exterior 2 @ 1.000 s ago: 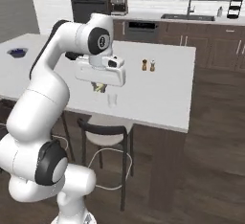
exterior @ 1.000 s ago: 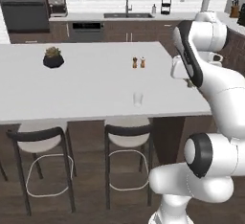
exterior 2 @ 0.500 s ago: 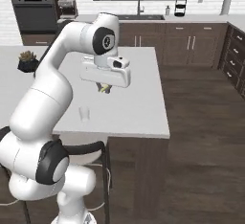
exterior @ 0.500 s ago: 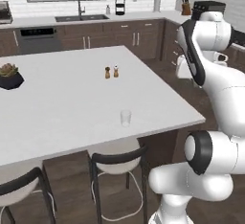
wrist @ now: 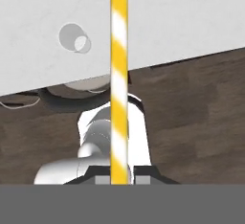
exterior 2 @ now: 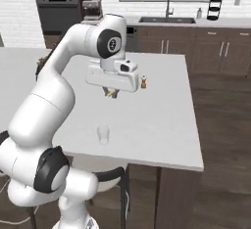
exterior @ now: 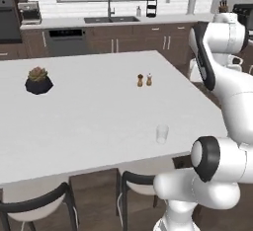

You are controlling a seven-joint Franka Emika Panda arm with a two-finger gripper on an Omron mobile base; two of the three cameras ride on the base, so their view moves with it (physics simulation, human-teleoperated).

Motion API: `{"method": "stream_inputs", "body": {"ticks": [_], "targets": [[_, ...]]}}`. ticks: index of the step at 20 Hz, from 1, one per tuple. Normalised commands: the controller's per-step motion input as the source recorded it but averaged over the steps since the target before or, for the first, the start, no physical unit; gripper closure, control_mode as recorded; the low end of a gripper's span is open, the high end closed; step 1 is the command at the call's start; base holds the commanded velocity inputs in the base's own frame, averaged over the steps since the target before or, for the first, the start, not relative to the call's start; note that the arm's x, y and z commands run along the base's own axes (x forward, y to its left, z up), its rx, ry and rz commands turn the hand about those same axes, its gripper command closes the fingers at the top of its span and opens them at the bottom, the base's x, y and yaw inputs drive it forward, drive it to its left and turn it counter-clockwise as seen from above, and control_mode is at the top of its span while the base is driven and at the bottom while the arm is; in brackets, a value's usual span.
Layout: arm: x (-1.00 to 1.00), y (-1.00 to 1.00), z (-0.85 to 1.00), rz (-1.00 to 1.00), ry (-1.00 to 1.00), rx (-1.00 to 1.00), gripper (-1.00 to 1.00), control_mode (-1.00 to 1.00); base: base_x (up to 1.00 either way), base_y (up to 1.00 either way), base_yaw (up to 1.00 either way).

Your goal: Take a straw from the drawer in front and place it inside the glass cup on the dining counter.

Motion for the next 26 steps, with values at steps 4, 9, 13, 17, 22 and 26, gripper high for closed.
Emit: {"method": "stream_inputs", "body": {"ticks": [4, 9, 13, 17, 22, 26], "targets": [[0.0, 0.0, 0.0, 0.0, 0.0, 0.0, 1.0, 1.0, 1.0, -0.05, 0.67], [0.15, 0.0, 0.0, 0.0, 0.0, 0.01, 1.0, -1.0, 0.8, -0.03, 0.33], [0.22, 0.0, 0.42, -0.07, -0.07, 0.12, 1.0, -1.0, 0.0, 0.0, 0.0], [-0.27, 0.05, 0.99, -0.18, -0.26, 0.22, 1.0, -1.0, 0.0, 0.0, 0.0], [-0.43, 0.13, 0.89, -0.2, -0.26, 0.3, 1.0, -1.0, 0.0, 0.0, 0.0], [-0.07, 0.06, 0.39, -0.25, 0.05, 0.52, 1.0, -1.0, 0.0, 0.0, 0.0]]}}
